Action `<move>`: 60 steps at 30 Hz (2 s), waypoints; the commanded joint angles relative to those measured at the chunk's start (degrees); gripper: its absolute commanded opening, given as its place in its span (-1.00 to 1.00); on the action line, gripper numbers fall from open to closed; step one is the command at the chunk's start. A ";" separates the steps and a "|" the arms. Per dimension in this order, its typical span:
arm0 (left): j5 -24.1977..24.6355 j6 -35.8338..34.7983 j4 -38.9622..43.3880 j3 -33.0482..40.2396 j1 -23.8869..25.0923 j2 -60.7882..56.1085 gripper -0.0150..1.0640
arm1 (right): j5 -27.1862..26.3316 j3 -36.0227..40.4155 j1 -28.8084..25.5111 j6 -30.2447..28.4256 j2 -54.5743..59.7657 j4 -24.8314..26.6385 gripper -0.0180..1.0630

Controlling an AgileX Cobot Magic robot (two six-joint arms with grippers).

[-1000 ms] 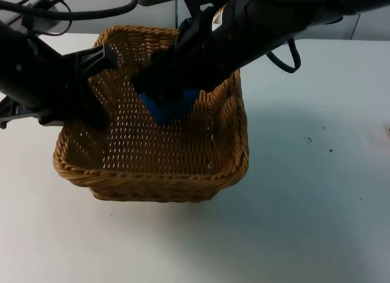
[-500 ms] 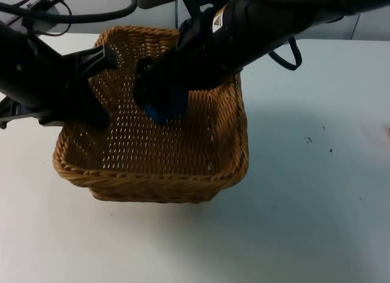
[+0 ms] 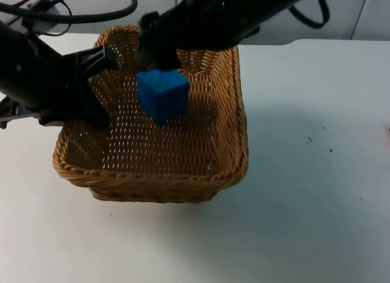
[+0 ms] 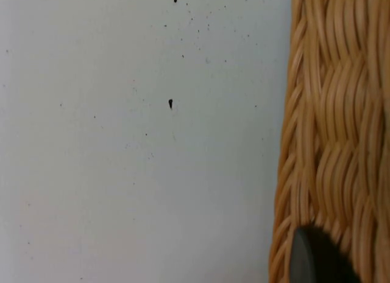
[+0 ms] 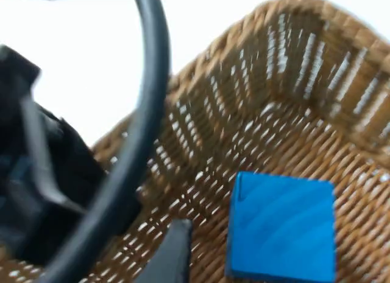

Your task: Pick up the basket with the left hand and place the blue cube into the basket with the right hand.

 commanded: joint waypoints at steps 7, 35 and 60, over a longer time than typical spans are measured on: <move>-3.09 -0.25 -1.78 0.09 -0.24 -0.78 -0.97 | 9.59 -0.52 0.26 -0.35 -10.06 -0.32 0.74; -5.71 7.67 -10.30 -6.85 -0.95 10.21 -0.97 | 3.99 29.51 0.26 1.72 -38.61 0.29 0.74; -8.39 12.02 -11.05 -7.39 -0.95 13.82 -0.95 | 7.76 29.67 0.26 1.77 -51.99 0.29 0.74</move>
